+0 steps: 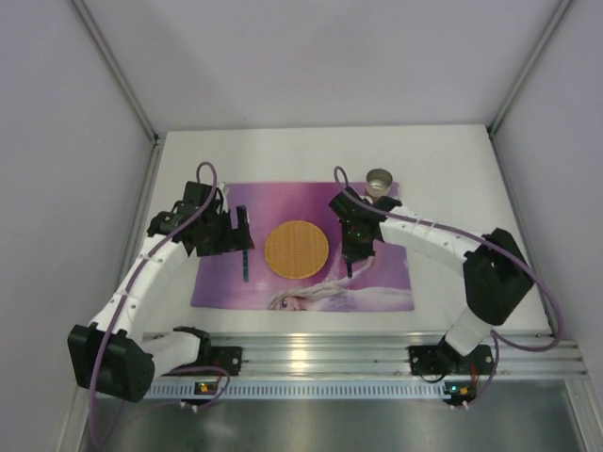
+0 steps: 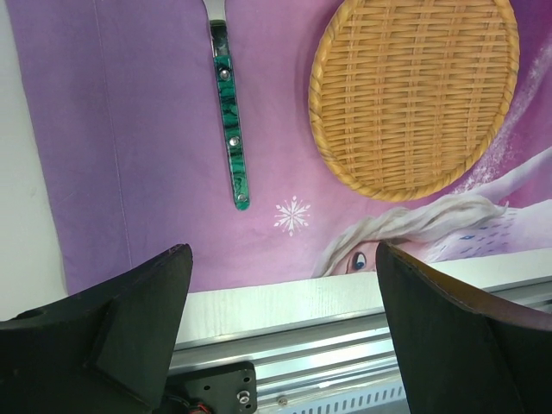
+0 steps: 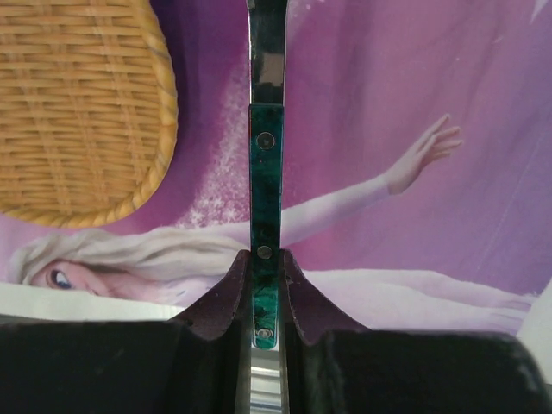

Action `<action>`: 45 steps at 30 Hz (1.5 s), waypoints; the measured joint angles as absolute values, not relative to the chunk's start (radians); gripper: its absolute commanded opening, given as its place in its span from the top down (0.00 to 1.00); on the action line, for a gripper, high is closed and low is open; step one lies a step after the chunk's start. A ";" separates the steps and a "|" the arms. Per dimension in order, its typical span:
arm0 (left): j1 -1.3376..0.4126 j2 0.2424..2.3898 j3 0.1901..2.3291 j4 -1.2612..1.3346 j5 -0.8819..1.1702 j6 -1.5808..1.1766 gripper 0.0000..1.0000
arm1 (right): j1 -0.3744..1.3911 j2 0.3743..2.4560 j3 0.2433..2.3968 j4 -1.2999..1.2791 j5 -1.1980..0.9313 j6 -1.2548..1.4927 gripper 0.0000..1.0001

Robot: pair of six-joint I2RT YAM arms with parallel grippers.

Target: Set the dinner table for one person

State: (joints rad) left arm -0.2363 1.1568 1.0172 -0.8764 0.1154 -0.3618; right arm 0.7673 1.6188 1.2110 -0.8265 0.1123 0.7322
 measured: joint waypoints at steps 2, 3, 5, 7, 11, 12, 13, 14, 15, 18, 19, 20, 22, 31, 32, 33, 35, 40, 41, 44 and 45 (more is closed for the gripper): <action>-0.236 1.140 1.012 -0.886 0.115 -0.362 0.08 | 0.767 1.674 1.211 -0.803 0.109 0.735 1.00; -0.236 1.132 1.010 -0.893 0.114 -0.362 0.08 | 0.767 1.703 1.211 -0.792 0.106 0.736 1.00; -0.236 1.118 1.005 -0.904 0.111 -0.361 0.08 | 0.765 1.748 1.211 -0.776 0.102 0.738 1.00; -0.236 1.105 1.000 -0.910 0.109 -0.361 0.08 | 0.764 1.784 1.211 -0.754 0.101 0.739 1.00; -0.236 1.070 0.982 -0.915 0.105 -0.361 0.07 | 0.764 1.810 1.190 -0.712 0.096 0.747 0.89; -0.236 1.061 0.978 -0.915 0.104 -0.361 0.07 | 0.764 1.810 1.184 -0.706 0.095 0.750 0.87; -0.236 1.055 0.976 -0.915 0.103 -0.362 0.07 | 0.764 1.810 1.179 -0.701 0.095 0.753 0.84; -0.236 1.051 0.976 -0.916 0.103 -0.361 0.07 | 0.764 1.810 1.176 -0.696 0.094 0.754 0.78; -0.236 1.050 0.976 -0.916 0.104 -0.361 0.07 | 0.764 1.810 1.174 -0.693 0.093 0.757 0.76; -0.236 1.050 0.973 -0.917 0.104 -0.361 0.07 | 0.764 1.790 1.166 -0.695 0.091 0.765 0.71; -0.236 1.050 0.973 -0.917 0.104 -0.361 0.07 | 0.764 1.776 1.165 -0.702 0.091 0.767 0.70; -0.236 1.050 0.973 -0.917 0.104 -0.361 0.07 | 0.764 1.752 1.165 -0.709 0.092 0.771 0.69; -0.236 1.050 0.973 -0.917 0.104 -0.361 0.06 | 0.764 1.696 1.165 -0.724 0.097 0.773 0.70; -0.236 1.047 0.973 -0.918 0.080 -0.364 0.08 | 0.840 1.294 1.167 -0.798 0.171 0.730 0.64; -0.236 1.044 0.974 -0.919 0.067 -0.368 0.08 | 0.863 1.238 1.165 -0.801 0.179 0.718 0.55; -0.236 1.038 0.976 -0.920 0.049 -0.370 0.08 | 0.884 1.176 1.159 -0.795 0.185 0.709 0.51; -0.236 1.022 0.984 -0.912 0.003 -0.374 0.04 | 0.904 1.052 1.117 -0.765 0.188 0.692 0.48; -0.236 0.960 0.995 -0.777 -0.219 -0.362 0.03 | 0.908 0.813 0.884 -0.672 0.181 0.656 0.47; -0.236 0.949 0.981 -0.726 -0.257 -0.344 0.02 | 0.909 0.796 0.857 -0.668 0.176 0.646 0.47; -0.235 0.883 0.831 -0.460 -0.384 -0.233 0.01 | 0.910 0.783 0.821 -0.661 0.164 0.599 0.40; -0.234 0.863 0.759 -0.365 -0.402 -0.184 0.01 | 0.910 0.780 0.821 -0.656 0.164 0.583 0.36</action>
State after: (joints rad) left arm -0.2340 0.8627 0.7593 -0.3653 -0.4023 -0.1837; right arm 0.9096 0.7799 0.8211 -0.6556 0.1642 0.5827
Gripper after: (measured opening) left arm 0.985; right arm 0.574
